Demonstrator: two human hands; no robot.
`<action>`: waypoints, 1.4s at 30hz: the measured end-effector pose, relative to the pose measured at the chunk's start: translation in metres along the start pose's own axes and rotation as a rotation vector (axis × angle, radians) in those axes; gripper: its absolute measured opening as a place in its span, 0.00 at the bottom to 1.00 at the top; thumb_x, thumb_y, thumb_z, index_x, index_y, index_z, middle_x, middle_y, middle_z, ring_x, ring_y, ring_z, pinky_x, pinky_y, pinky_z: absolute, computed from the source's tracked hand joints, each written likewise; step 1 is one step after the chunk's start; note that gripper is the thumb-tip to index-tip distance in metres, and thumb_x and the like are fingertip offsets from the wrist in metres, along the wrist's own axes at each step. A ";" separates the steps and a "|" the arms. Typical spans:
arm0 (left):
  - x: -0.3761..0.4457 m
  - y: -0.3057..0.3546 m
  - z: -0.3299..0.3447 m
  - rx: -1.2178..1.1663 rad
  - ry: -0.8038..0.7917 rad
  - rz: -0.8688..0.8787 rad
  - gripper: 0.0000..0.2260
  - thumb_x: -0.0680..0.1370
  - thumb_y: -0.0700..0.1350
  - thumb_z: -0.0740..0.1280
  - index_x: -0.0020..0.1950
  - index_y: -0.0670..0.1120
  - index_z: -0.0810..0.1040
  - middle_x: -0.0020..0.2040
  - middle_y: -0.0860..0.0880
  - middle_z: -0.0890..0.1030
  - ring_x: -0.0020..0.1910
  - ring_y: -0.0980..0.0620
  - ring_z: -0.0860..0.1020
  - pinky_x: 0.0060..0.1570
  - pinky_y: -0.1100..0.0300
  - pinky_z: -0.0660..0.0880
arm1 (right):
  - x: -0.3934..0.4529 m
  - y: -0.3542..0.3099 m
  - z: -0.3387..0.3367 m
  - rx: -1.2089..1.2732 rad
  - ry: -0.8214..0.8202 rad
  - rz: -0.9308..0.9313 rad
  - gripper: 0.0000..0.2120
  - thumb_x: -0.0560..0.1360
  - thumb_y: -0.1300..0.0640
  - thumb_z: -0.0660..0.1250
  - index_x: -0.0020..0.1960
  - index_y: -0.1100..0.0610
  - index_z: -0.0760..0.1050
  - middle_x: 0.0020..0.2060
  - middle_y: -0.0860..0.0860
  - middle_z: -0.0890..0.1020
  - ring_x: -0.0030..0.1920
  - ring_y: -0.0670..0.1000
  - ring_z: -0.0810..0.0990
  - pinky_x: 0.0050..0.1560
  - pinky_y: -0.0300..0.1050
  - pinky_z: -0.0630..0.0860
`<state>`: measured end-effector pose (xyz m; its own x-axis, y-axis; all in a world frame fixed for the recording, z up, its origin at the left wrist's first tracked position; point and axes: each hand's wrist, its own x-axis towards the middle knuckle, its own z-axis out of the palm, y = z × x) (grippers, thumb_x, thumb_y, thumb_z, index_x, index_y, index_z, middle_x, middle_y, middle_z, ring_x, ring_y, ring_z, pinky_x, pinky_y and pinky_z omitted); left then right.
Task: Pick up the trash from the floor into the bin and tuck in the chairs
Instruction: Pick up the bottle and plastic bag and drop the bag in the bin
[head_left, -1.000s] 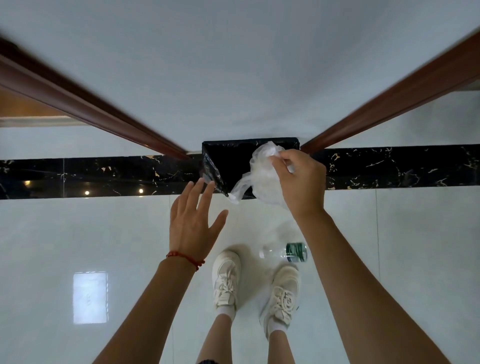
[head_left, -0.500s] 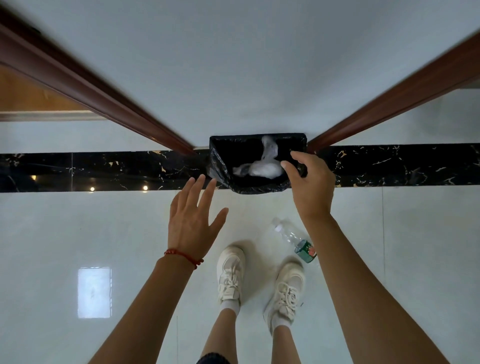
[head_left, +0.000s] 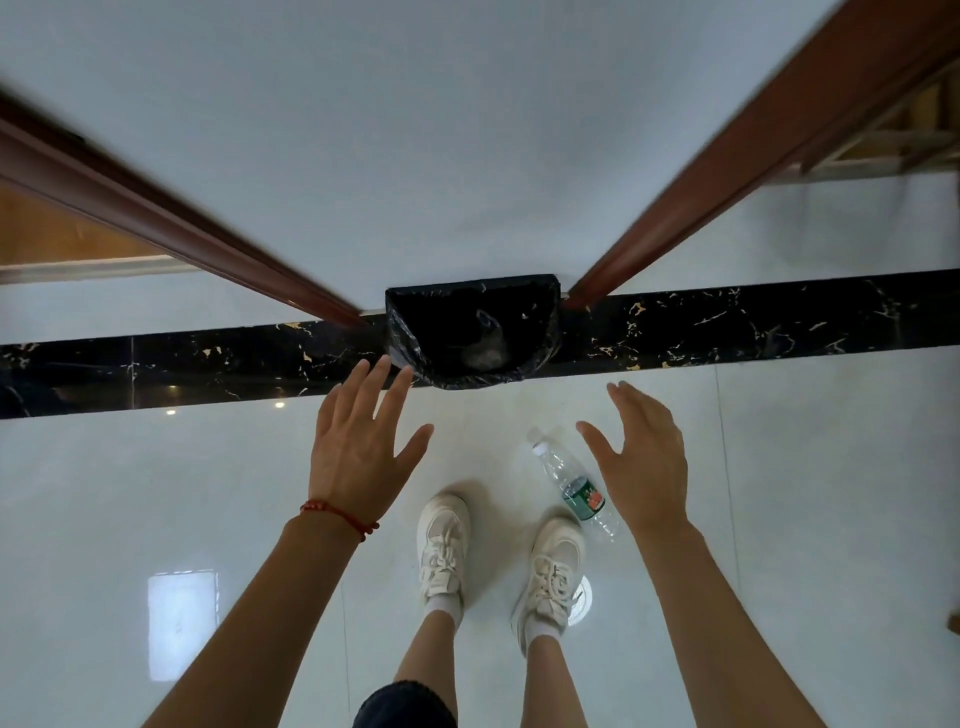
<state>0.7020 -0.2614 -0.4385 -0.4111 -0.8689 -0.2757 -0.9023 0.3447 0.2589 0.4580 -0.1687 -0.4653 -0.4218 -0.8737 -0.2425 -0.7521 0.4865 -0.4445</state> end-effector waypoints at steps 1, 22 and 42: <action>0.000 0.004 0.004 0.004 -0.001 0.009 0.27 0.74 0.57 0.54 0.66 0.41 0.71 0.64 0.37 0.73 0.65 0.36 0.69 0.60 0.40 0.66 | -0.006 0.009 0.004 -0.010 -0.005 0.009 0.24 0.72 0.52 0.69 0.64 0.63 0.71 0.62 0.60 0.75 0.63 0.60 0.71 0.61 0.57 0.67; 0.002 -0.007 0.291 0.046 -0.081 0.289 0.24 0.76 0.56 0.55 0.67 0.43 0.66 0.66 0.38 0.72 0.66 0.41 0.66 0.61 0.44 0.65 | -0.027 0.219 0.293 -0.121 -0.368 0.200 0.36 0.70 0.49 0.71 0.72 0.57 0.59 0.65 0.56 0.71 0.63 0.57 0.68 0.60 0.50 0.65; -0.038 0.001 0.092 -0.048 -0.059 -0.008 0.26 0.76 0.59 0.53 0.66 0.42 0.69 0.65 0.38 0.72 0.64 0.38 0.69 0.58 0.41 0.68 | 0.002 0.019 0.085 -0.014 -0.140 -0.196 0.38 0.64 0.52 0.76 0.69 0.59 0.64 0.58 0.58 0.76 0.57 0.58 0.74 0.56 0.52 0.70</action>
<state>0.7045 -0.1953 -0.5131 -0.4125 -0.8483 -0.3319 -0.8987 0.3193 0.3007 0.4860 -0.1613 -0.5477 -0.1939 -0.9430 -0.2704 -0.8198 0.3071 -0.4833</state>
